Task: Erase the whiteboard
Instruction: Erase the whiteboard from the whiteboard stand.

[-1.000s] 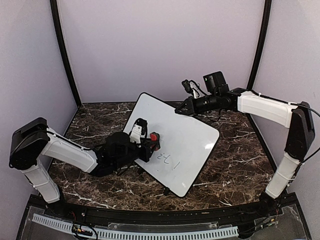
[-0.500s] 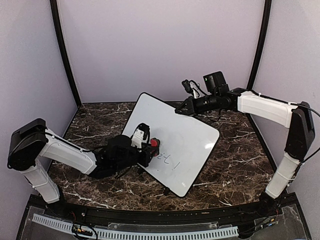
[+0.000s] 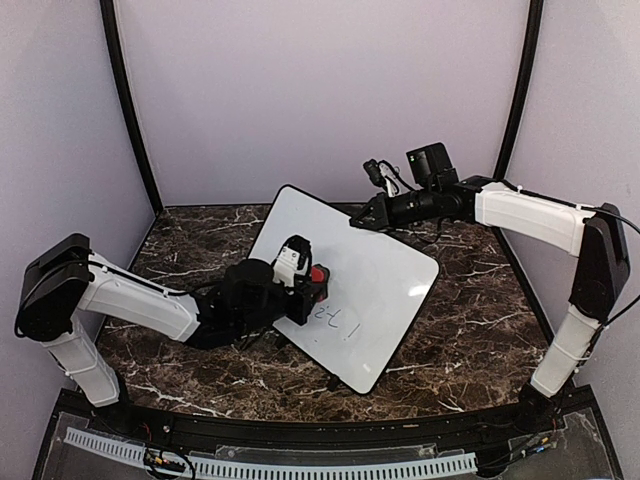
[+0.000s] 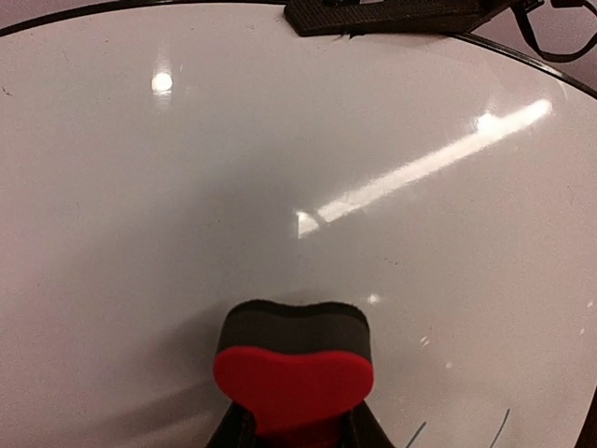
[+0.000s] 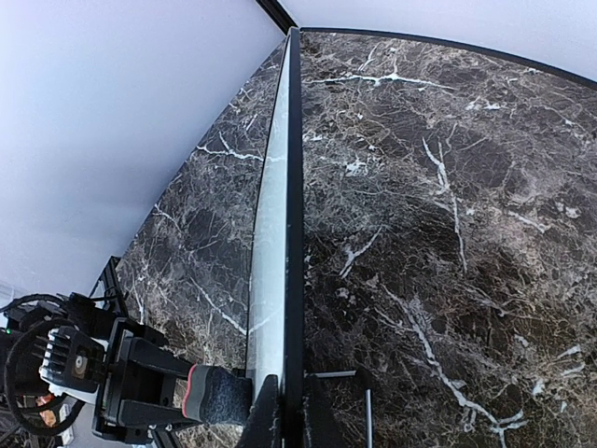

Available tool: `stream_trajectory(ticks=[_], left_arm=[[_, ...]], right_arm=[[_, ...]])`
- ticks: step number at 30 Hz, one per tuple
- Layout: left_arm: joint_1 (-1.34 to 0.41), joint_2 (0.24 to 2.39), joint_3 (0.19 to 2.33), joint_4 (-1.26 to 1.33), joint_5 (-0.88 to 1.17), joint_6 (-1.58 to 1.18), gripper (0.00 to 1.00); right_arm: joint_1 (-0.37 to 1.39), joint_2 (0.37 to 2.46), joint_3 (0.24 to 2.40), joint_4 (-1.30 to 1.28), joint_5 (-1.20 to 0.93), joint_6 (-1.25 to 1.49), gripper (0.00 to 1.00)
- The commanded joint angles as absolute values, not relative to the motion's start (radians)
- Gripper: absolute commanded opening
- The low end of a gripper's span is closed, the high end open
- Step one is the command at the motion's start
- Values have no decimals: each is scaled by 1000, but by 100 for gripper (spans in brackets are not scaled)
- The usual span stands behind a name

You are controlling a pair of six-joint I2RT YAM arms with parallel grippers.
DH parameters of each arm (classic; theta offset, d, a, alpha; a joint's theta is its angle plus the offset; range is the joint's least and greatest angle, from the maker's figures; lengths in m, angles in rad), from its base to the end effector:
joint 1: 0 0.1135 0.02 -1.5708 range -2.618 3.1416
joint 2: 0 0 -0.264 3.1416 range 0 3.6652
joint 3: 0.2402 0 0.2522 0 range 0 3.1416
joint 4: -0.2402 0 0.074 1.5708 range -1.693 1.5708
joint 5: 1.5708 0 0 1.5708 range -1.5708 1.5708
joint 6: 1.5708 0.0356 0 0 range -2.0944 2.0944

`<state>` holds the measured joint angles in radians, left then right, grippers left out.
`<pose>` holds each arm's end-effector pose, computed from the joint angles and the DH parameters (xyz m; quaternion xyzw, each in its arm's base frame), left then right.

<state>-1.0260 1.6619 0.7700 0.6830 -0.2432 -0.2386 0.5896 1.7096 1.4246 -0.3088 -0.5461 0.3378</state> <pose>0.1891 -0.2955 0.2009 0.2253 0.7415 -0.2933 0.5598 0.3180 0.2350 0.3052 -0.2323 0.8277 0.4151 0.2977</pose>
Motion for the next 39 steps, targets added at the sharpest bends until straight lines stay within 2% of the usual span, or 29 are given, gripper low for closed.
stream_trajectory(ticks=[1, 11, 23, 39], left_arm=[[-1066, 1712, 701, 531, -259, -253, 0], [-1091, 1710, 672, 487, -289, -296, 0], [-1030, 1698, 767, 538, -270, -263, 0], [-1065, 1680, 648, 454, -244, -348, 0]], right_arm=[[644, 1777, 1373, -371, -579, 265, 0], [644, 1776, 1380, -382, -578, 262, 0], [643, 1783, 1385, -384, -583, 262, 0], [640, 1790, 1379, -368, -589, 264, 0]])
